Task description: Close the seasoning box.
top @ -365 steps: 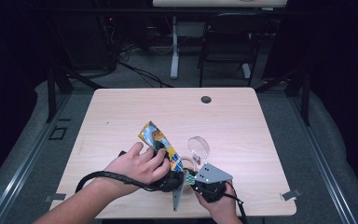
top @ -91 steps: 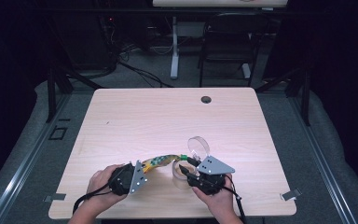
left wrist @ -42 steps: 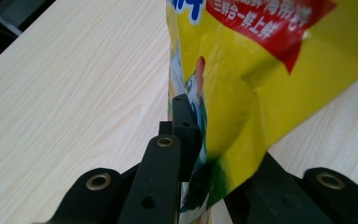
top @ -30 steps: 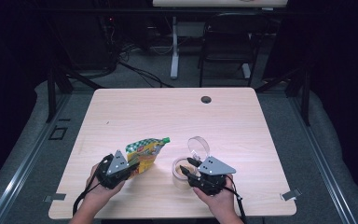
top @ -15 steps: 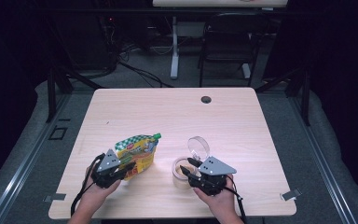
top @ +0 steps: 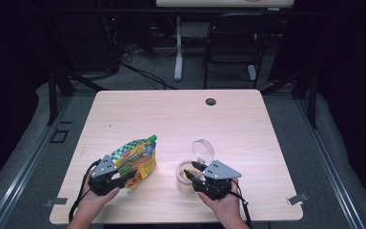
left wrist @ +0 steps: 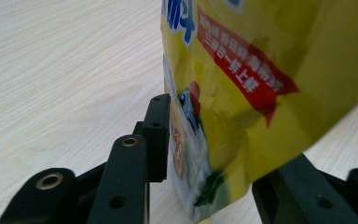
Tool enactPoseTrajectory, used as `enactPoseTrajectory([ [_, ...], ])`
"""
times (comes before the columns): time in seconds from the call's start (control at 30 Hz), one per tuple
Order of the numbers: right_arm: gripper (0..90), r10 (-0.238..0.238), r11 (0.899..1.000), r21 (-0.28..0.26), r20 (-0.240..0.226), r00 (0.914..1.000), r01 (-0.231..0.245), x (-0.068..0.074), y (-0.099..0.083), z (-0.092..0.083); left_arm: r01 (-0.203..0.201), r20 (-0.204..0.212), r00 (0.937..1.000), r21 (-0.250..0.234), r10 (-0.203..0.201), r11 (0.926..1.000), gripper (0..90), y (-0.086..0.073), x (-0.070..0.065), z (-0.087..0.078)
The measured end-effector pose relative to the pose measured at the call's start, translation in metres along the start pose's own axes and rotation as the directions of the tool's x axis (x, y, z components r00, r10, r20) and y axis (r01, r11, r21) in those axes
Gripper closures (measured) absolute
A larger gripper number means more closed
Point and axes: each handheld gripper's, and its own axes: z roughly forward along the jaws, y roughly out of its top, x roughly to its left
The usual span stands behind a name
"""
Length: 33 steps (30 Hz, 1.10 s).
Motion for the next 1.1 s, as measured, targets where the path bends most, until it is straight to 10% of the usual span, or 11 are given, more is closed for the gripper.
enactPoseTrajectory([
  [1.1, 58.6, -0.004, 1.0, 0.003, 0.012, 0.9999, 0.004, -0.002, -0.002, -0.003, 0.015, -0.005, 0.9999, 0.017, -0.015, 0.9997, 51.7, -0.013, -0.013, -0.009],
])
